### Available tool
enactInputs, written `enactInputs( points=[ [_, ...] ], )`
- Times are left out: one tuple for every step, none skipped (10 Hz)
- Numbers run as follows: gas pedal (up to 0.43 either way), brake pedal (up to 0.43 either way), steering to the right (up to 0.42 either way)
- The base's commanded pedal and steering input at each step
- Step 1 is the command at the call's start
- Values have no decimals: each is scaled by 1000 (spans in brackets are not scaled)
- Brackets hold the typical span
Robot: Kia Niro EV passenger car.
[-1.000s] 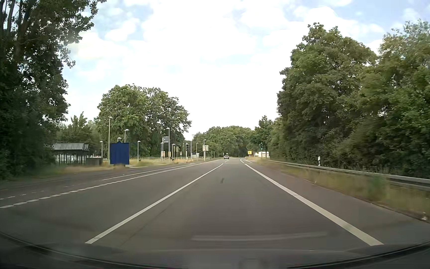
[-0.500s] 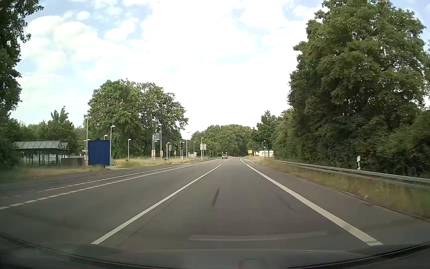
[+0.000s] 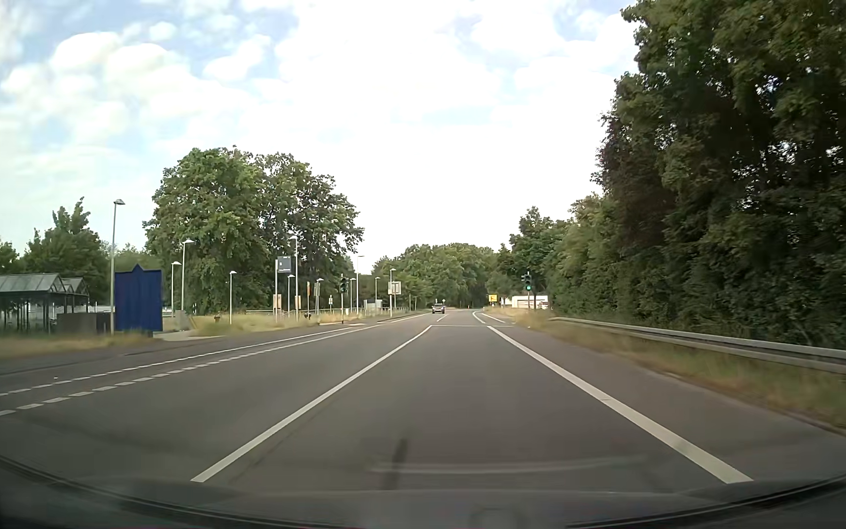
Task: Follow the waypoints while adhering to traffic rules and regulations
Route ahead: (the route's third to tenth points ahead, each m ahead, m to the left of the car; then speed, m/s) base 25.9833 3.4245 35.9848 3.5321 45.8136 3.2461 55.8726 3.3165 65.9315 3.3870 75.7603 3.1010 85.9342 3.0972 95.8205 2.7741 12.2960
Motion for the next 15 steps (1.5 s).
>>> enactInputs(
  points=[
    [39, 24, 2],
    [47, 30, 2],
    [47, 30, 2],
    [47, 30, 3],
    [47, 24, 2],
    [47, 24, 2],
    [59, 30, 3],
    [67, 30, 2],
    [67, 30, 2],
    [67, 30, 3],
    [67, 30, 2],
    [67, 30, 2],
    [67, 30, 2],
    [67, 30, 2],
    [67, 24, 2]
  ],
)
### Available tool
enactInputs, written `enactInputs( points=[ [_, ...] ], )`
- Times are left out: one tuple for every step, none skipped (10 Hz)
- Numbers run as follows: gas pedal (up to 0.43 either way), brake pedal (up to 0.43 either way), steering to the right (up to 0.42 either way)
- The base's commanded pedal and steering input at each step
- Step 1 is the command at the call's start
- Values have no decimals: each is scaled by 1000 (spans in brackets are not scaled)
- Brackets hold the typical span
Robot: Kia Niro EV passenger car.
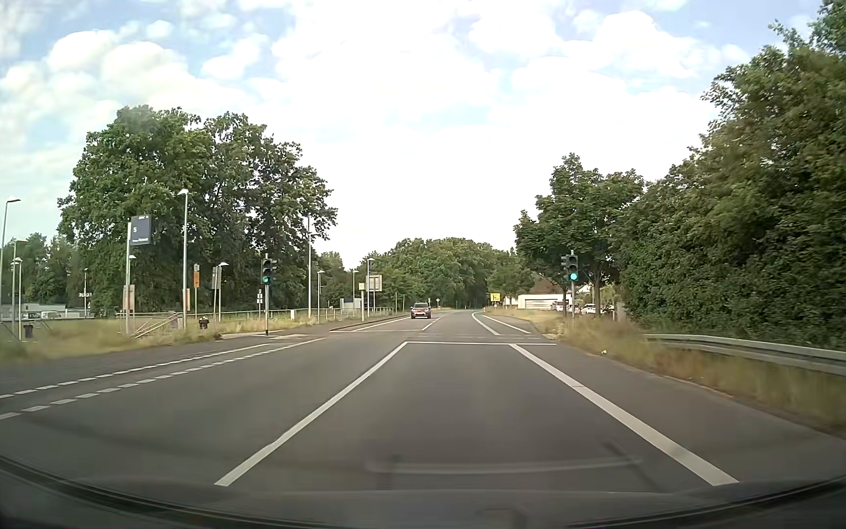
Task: Follow the waypoints while adhering to traffic rules and regulations
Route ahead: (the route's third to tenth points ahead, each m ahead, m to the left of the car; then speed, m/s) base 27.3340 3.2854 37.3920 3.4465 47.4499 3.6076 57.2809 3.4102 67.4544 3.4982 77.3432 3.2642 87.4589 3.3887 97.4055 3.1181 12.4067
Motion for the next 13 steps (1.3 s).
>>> enactInputs(
  points=[
    [67, 30, 2],
    [67, 30, 1],
    [67, 30, 1],
    [67, 30, 1],
    [67, 30, 1],
    [67, 30, 1],
    [67, 30, 1],
    [67, 30, 1],
    [67, 30, 1],
    [67, 30, 1],
    [67, 30, 1],
    [67, 30, 1],
    [67, 30, 1]
  ],
)
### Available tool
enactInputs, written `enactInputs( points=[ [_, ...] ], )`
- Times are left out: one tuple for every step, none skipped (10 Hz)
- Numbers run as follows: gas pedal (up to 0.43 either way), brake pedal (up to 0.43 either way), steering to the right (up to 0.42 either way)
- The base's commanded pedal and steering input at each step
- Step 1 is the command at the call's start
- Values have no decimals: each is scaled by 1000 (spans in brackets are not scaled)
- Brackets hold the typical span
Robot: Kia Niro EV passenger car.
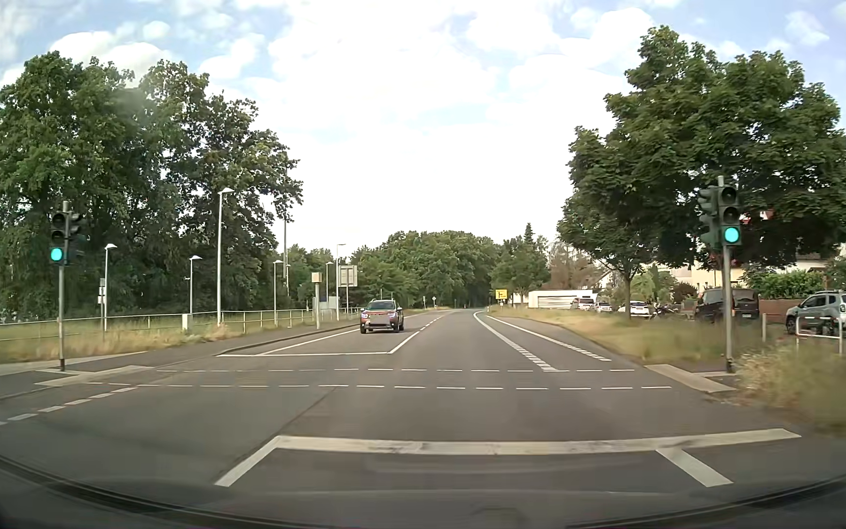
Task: Follow the waypoints while adhering to traffic rules and regulations
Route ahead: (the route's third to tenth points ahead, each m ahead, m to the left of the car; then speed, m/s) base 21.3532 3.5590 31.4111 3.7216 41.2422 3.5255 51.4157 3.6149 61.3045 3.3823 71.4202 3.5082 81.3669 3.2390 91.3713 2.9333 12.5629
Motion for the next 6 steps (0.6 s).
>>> enactInputs(
  points=[
    [67, 30, 1],
    [67, 30, 1],
    [67, 30, 1],
    [67, 30, 1],
    [67, 30, 1],
    [67, 30, 1]
  ],
)
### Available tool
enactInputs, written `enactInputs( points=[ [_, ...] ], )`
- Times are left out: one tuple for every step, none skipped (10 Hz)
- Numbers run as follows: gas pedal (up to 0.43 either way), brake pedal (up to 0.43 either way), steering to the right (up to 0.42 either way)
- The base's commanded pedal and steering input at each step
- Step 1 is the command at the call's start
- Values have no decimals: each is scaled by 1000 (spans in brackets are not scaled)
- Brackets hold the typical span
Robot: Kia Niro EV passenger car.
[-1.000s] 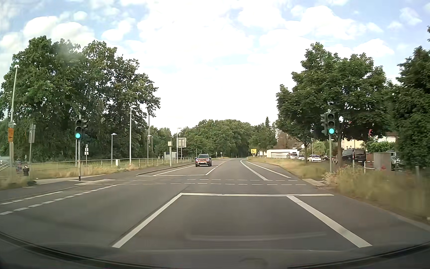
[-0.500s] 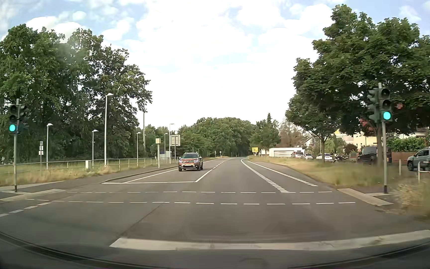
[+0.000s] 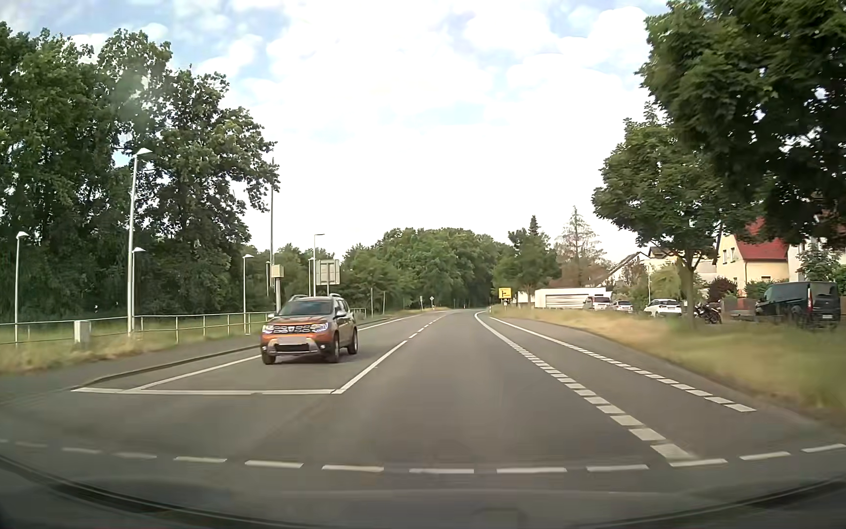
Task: Follow the waypoints while adhering to traffic rules and regulations
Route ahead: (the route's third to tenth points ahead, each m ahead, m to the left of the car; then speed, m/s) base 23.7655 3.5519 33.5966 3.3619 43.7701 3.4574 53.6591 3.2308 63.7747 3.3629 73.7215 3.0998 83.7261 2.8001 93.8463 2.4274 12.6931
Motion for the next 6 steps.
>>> enactInputs(
  points=[
    [67, 30, 1],
    [67, 30, 1],
    [67, 30, 1],
    [67, 30, 1],
    [67, 30, 1],
    [67, 30, 1]
  ],
)
